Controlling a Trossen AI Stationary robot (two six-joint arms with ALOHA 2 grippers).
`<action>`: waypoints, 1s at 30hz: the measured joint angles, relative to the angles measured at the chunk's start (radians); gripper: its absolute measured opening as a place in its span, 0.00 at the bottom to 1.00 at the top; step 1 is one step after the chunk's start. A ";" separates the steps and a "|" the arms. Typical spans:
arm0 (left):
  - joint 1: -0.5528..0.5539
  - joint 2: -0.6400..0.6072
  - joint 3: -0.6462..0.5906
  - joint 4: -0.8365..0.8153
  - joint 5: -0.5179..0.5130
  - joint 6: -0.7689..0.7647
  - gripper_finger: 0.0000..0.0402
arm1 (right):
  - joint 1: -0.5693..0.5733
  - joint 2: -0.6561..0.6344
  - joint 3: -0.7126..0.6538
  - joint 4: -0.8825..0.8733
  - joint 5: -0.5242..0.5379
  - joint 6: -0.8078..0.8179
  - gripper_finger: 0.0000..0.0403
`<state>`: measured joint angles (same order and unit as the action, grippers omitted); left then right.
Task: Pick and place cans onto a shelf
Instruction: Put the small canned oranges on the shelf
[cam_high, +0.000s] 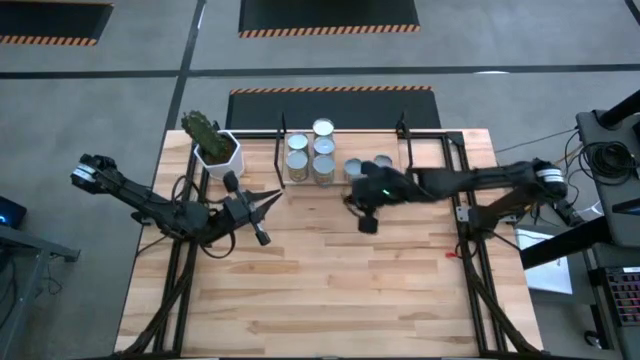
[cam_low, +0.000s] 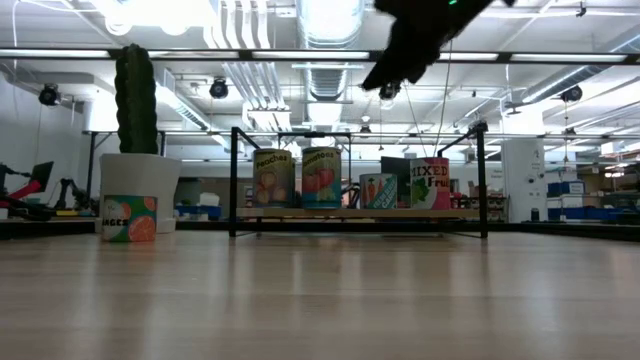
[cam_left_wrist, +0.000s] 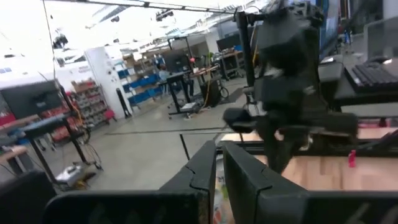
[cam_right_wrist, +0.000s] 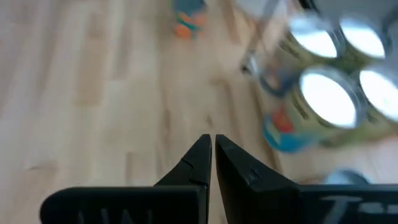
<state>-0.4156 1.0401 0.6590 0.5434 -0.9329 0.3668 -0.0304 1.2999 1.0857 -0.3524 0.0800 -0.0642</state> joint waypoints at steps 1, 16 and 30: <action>0.000 0.000 0.000 -0.005 0.000 -0.020 0.03 | 0.020 -0.030 -0.038 0.047 0.000 -0.023 0.03; 0.001 0.046 0.000 -0.431 0.015 -0.730 0.03 | 0.164 -0.377 -0.336 0.502 0.000 -0.330 0.03; 0.107 0.191 0.324 -1.525 0.380 -1.483 0.00 | 0.168 -0.417 -0.381 0.485 0.000 -0.329 0.03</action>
<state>-0.3086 1.2307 0.9833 -0.9820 -0.5525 -1.1158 0.1377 0.8825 0.7052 0.1331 0.0803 -0.3930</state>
